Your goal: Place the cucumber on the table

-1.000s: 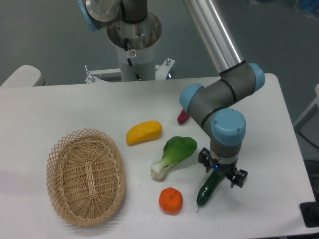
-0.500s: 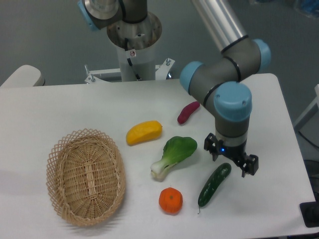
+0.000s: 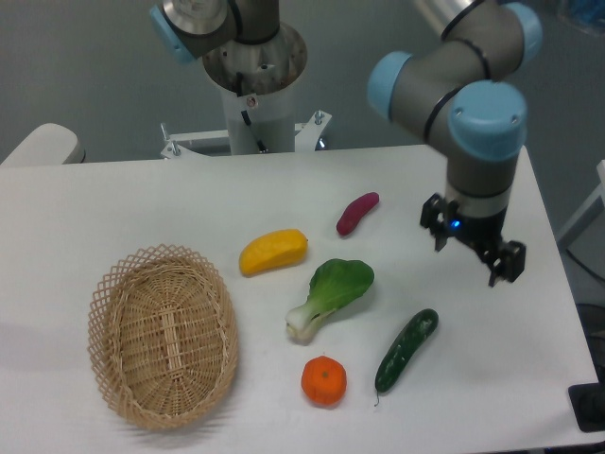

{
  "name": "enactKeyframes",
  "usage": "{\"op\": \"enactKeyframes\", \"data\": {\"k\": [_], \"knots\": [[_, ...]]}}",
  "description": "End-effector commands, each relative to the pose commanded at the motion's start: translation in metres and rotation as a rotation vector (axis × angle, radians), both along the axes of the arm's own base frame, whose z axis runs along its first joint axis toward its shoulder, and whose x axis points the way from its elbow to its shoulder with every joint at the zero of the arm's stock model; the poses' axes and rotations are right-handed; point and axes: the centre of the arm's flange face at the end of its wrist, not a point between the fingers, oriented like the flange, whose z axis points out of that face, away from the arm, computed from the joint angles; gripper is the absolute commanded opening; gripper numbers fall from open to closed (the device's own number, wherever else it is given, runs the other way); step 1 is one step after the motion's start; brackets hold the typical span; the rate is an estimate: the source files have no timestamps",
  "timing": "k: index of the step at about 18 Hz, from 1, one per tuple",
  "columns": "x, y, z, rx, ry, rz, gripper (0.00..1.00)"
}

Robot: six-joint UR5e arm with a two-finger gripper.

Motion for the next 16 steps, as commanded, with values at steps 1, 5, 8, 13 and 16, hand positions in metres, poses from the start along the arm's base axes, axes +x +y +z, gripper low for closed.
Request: {"op": "enactKeyframes", "data": {"k": [1,5,8,13,16], "knots": [[-0.0017,-0.0047,0.0013,-0.006,-0.002,-0.021,1.00],[-0.0018,-0.0062,0.0025,-0.001,-0.003,-0.028,1.00],[-0.0019,-0.0051,0.0048,0.000,0.001,-0.030,1.00],[-0.0020,-0.0038,0.0048,0.003,0.002,-0.029,1.00],[-0.0020,-0.0028,0.0057,0.013,0.001,-0.026,1.00]]}}
